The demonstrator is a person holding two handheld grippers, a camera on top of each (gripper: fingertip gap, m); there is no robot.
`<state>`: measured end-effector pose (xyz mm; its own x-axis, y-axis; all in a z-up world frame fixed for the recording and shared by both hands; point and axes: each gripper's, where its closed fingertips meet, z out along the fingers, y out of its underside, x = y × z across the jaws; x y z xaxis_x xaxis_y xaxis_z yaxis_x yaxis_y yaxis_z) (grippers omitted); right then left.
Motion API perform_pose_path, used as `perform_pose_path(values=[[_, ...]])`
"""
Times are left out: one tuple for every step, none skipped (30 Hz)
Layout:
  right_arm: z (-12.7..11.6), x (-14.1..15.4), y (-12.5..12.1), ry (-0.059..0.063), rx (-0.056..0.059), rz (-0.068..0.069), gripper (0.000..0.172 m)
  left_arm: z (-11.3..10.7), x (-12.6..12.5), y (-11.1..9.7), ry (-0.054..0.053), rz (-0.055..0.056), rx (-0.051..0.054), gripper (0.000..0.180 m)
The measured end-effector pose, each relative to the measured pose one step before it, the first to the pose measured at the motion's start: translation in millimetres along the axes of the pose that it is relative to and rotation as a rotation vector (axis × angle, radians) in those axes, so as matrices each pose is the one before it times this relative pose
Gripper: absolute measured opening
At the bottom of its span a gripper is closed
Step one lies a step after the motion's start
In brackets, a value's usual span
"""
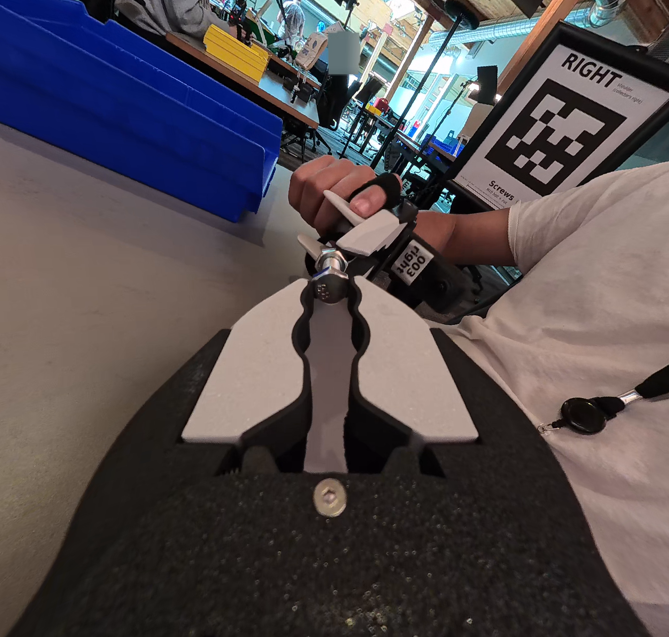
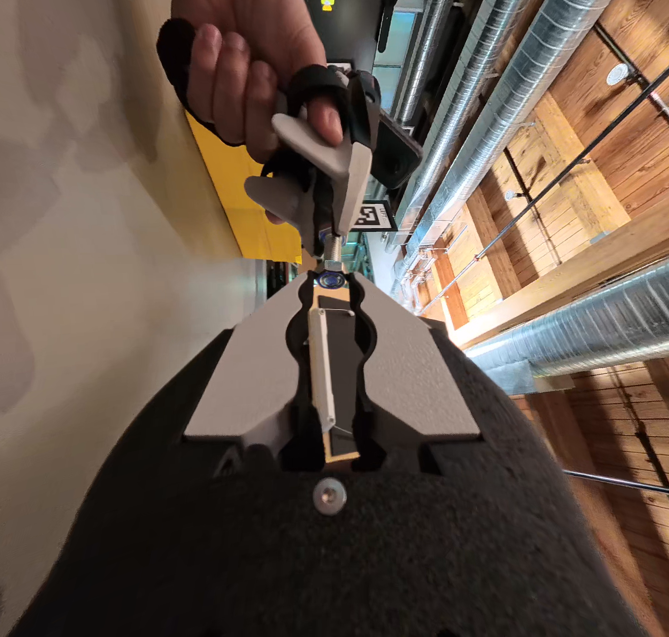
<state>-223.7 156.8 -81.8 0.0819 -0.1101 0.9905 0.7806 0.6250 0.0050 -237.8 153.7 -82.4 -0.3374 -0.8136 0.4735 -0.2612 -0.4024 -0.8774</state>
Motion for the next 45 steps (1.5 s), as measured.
perform_pose_path(values=[[-0.04,-0.36,-0.01,-0.0129,0.0033,0.0375,0.018,-0.02,-0.26,0.26,-0.0007,-0.0005,-0.0011,0.017],[-0.1,-0.42,0.44,-0.0196,0.0034,0.0601,0.019,0.2,-0.17,0.17,-0.0023,0.0014,-0.0014,0.017],[-0.03,-0.33,0.45,-0.0243,0.0037,0.0794,0.019,0.29,-0.23,0.27,-0.003,0.0033,-0.0025,0.017],[-0.06,-0.23,0.25,-0.0284,0.0061,0.0999,0.019,0.11,-0.1,0.04,-0.0013,0.003,-0.0001,0.017],[0.06,-0.37,0.12,-0.0334,0.0074,0.1134,0.019,0.14,0.01,-0.12,-0.0012,0.0025,0.0005,0.017],[0.37,0.25,0.1,-0.0316,0.006,0.1227,0.019,-0.16,-0.04,-0.45,-0.0014,0.003,0.0026,0.017],[0.83,-0.01,-0.13,-0.0316,0.0075,0.1394,0.019,-0.43,0.0,-1.06,-0.0016,0.0035,0.0054,0.017],[1.45,-0.34,0.31,-0.0353,0.0063,0.1468,0.019,-0.98,-0.42,-1.01,-0.0042,0.0047,0.0053,0.017],[1.53,-0.19,0.02,-0.0385,0.0047,0.1431,0.019,-1.16,-0.48,-0.71,-0.0037,0.0027,0.0037,0.017],[2.16,0.13,0.13,-0.039,0.0057,0.1495,0.019,-1.5,-0.72,-1.13,-0.004,0.0008,0.0068,0.017],[2.65,0.88,0.95,-0.0397,0.0058,0.1578,0.019,-1.83,-1.61,-1.33,-0.0103,0.0031,0.008,0.017],[2.36,0.08,0.63,-0.0532,0.0037,0.1729,0.019,-1.63,-1.53,-0.75,-0.0094,0.0033,0.0031,0.017],[2.07,-0.31,0.24,-0.0605,0.0082,0.1753,0.019,-1.55,-0.91,-0.51,-0.0039,-0.0006,0.0024,0.017],[2.18,0.06,1.01,-0.0599,0.0074,0.157,0.019,-1.54,-1.22,-0.28,-0.004,-0.0031,0.0023,0.017],[1.54,1.18,1.57,-0.0501,-0.0022,0.1312,0.019,-1.15,-1.79,0.76,-0.0093,-0.0013,-0.0045,0.017],[0.39,1.12,-0.55,-0.0427,0.0104,0.1192,0.019,-0.65,-1.58,1.03,-0.0092,0.0012,-0.0046,0.017],[-0.08,-0.52,-2.56,-0.0485,0.0289,0.121,0.019,-0.28,-0.28,-0.59,-0.0028,0.0024,0.0042,0.017],[-0.01,-1.6,-1.68,-0.0546,0.0238,0.1181,0.018,-0.1,0.79,-1.85,0.001,0.0043,0.0089,0.017],[-0.01,-1.66,-0.84,-0.0513,0.0162,0.1032,0.018,0.05,1.09,-1.77,0.0012,0.0052,0.0059,0.017],[-0.27,-2.3,-0.75,-0.042,0.0103,0.053,0.019,-0.02,1.12,-1.54,0.0041,0.0022,0.0063,0.017],[-0.21,-2.51,1.51,-0.0193,-0.0086,-0.0474,0.019,-0.27,1.22,-1.72,0.0108,-0.0088,0.0134,0.017],[-0.43,3.16,3.52,0.0436,-0.0311,-0.0967,0.024,-0.83,0.01,-1.55,0.0086,-0.0178,0.0146,0.017],[-0.79,5.82,2.41,0.073,-0.0302,-0.1172,0.036,-1.07,-1.26,-0.45,0.002,-0.0169,0.0077,0.017],[-1.19,3.12,1.14,0.058,-0.0236,-0.1351,0.039,-1.06,-1.18,0.62,0.0002,-0.0126,-0.0019,0.017],[-1.5,2.62,0.78,0.0604,-0.0244,-0.1418,0.04,-0.96,-1.19,1.04,-0.0015,-0.0077,-0.0047,0.017],[-1.21,2.48,1.2,0.0631,-0.0276,-0.1533,0.042,-0.61,-0.87,0.42,-0.0021,-0.0045,-0.0009,0.017],[-1.16,3.62,3.23,0.0753,-0.0423,-0.1733,0.045,-0.31,-0.05,-0.12,0.0037,-0.0059,0.0013,0.017],[-1.36,5.22,4.26,0.0909,-0.0479,-0.1792,0.046,0.26,0.55,-0.43,0.008,-0.0085,0.0028,0.017],[-1.7,5.32,2.82,0.0968,-0.0329,-0.179,0.045,0.62,0.1,-0.44,0.005,-0.0085,0.0034,0.017],[-1.45,1.65,3.2,0.0678,-0.0315,-0.1943,0.044,0.87,-0.08,0.12,0.003,-0.0087,0.0002,0.017],[-0.7,-0.11,5.3,0.0525,-0.0463,-0.1996,0.045,1.16,-0.45,1.28,0.0021,-0.0096,-0.0059,0.017],[-0.2,1.48,6.26,0.0649,-0.0546,-0.2056,0.045,1.29,-1.21,2.02,-0.0052,-0.0064,-0.0098,0.017],[-0.11,4.64,3.36,0.0886,-0.0415,-0.1926,0.044,1.27,-1.89,2.23,-0.0105,-0.0028,-0.0103,0.017],[-0.86,3.17,-1.78,0.0715,-0.0086,-0.1543,0.041,1.23,-1.06,1.85,-0.0046,-0.0045,-0.0088,0.017],[-1.54,2.17,-5.87,0.0469,0.0199,-0.0981,0.037,1.19,-0.07,0.71,0.0008,-0.0064,-0.0019,0.017],[-1.45,2.96,-6.84,0.0328,0.0247,-0.0414,0.035,1.04,0.09,-0.3,0.0021,-0.0063,0.0043,0.017],[-0.72,3.82,-5.19,0.0232,0.0144,-0.0127,0.036,1.0,0.86,-0.63,0.0057,-0.0061,0.0048,0.017],[-0.2,5.43,-3.62,0.0284,0.0051,-0.017,0.036,0.77,0.9,-0.71,0.0055,-0.0032,0.0051,0.017],[-0.35,6.64,-3.16,0.0362,0.0047,-0.0251,0.036,0.58,0.96,-0.47,0.0041,-0.0008,0.0035,0.017],[-0.07,3.56,-3.05,0.0181,0.0062,-0.0238,0.036,0.54,1.14,-0.05,0.0067,-0.0023,0.0009,0.017],[0.52,-0.24,-1.76,-0.0006,0.0006,-0.0187,0.036,0.63,1.58,0.13,0.0093,-0.0037,0.0003,0.017],[0.56,0.0,-0.89,0.0073,-0.0035,-0.0174,0.036,0.74,1.35,-0.26,0.0083,-0.0026,0.0023,0.017],[0.56,-0.77,-0.65,0.0024,-0.0018,-0.0179,0.033,0.77,1.08,-0.58,0.0073,-0.0029,0.0039,0.017],[0.44,2.39,0.45,0.0216,-0.0063,-0.013,0.024,0.83,1.22,-0.11,0.0084,-0.0034,0.0002,0.017],[0.1,3.17,0.8,0.0204,-0.006,-0.0075,0.019,0.65,0.63,0.55,0.0048,-0.0004,-0.0034,0.017]])
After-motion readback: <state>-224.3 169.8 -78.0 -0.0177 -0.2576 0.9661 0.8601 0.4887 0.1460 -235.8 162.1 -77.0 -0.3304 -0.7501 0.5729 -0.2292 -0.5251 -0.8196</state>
